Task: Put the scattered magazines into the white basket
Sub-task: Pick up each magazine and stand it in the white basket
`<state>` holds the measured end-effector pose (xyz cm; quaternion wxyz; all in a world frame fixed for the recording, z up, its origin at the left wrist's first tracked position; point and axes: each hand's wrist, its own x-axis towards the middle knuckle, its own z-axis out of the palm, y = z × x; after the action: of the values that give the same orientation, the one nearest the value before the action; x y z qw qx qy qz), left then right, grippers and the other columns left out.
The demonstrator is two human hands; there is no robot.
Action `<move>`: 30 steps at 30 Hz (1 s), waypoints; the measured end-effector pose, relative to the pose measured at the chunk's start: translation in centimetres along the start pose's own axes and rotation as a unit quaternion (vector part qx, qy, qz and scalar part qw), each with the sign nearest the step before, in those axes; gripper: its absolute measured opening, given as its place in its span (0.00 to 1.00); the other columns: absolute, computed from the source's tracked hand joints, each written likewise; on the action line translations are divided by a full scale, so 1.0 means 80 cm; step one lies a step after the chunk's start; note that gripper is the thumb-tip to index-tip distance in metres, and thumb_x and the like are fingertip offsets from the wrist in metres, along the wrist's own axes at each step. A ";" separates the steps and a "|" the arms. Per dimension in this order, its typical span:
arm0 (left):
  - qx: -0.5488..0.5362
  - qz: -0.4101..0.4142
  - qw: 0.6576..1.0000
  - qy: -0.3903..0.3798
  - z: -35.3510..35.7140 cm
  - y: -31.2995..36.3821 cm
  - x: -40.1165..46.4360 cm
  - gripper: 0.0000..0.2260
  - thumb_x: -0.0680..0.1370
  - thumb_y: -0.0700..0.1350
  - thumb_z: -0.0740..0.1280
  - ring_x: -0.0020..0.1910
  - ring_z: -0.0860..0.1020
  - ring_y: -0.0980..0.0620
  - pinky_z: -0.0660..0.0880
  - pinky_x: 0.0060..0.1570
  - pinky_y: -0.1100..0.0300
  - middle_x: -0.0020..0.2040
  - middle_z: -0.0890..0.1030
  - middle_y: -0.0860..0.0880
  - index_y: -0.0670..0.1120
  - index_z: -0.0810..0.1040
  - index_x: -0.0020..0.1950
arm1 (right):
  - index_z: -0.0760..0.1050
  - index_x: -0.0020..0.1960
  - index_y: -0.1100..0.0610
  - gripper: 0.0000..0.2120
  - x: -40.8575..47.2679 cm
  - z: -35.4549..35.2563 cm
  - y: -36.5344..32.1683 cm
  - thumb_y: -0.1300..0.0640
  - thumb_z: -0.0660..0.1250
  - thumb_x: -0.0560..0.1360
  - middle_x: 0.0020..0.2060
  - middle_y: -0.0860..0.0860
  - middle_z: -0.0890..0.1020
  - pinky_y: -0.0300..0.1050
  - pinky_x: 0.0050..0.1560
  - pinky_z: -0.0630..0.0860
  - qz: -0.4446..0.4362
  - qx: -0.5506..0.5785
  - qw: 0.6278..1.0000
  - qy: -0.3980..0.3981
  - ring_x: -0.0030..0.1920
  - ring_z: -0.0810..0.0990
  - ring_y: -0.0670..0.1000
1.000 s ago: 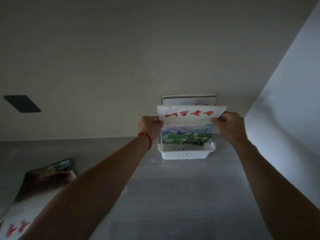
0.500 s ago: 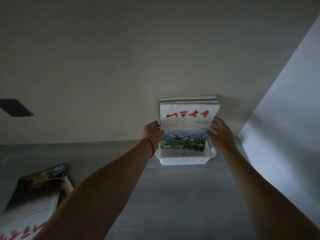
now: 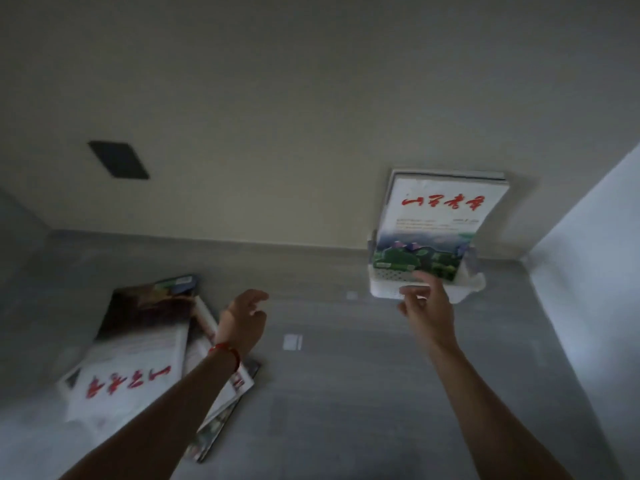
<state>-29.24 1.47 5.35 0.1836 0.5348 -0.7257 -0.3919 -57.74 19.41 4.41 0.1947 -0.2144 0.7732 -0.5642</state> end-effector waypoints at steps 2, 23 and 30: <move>0.057 -0.030 0.998 0.005 -0.036 -0.058 -0.021 0.18 0.73 0.34 0.67 0.61 0.78 0.40 0.75 0.60 0.51 0.62 0.80 0.40 0.45 0.80 0.61 | 0.77 0.59 0.48 0.13 -0.033 0.044 -0.001 0.61 0.69 0.77 0.41 0.51 0.84 0.50 0.41 0.84 -0.002 -0.036 0.997 -0.063 0.35 0.85 0.49; 0.382 0.345 0.842 -0.160 -0.150 -0.216 -0.064 0.28 0.66 0.33 0.77 0.65 0.79 0.48 0.76 0.64 0.50 0.65 0.81 0.47 0.49 0.81 0.64 | 0.79 0.63 0.56 0.18 -0.218 0.264 -0.038 0.66 0.64 0.75 0.58 0.53 0.83 0.35 0.57 0.74 -0.112 -0.277 0.917 -0.265 0.56 0.82 0.50; 0.369 0.087 0.923 -0.066 -0.130 -0.207 -0.078 0.29 0.74 0.37 0.63 0.77 0.58 0.37 0.62 0.73 0.39 0.79 0.59 0.38 0.56 0.70 0.73 | 0.57 0.80 0.50 0.32 -0.232 0.245 -0.002 0.47 0.63 0.78 0.79 0.55 0.57 0.58 0.74 0.64 0.019 -0.490 0.819 -0.297 0.79 0.56 0.59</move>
<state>-9.37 1.36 0.14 -0.0412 0.4721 -0.8732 -0.1136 -31.64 14.15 0.03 0.2953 -0.4237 0.8562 -0.0161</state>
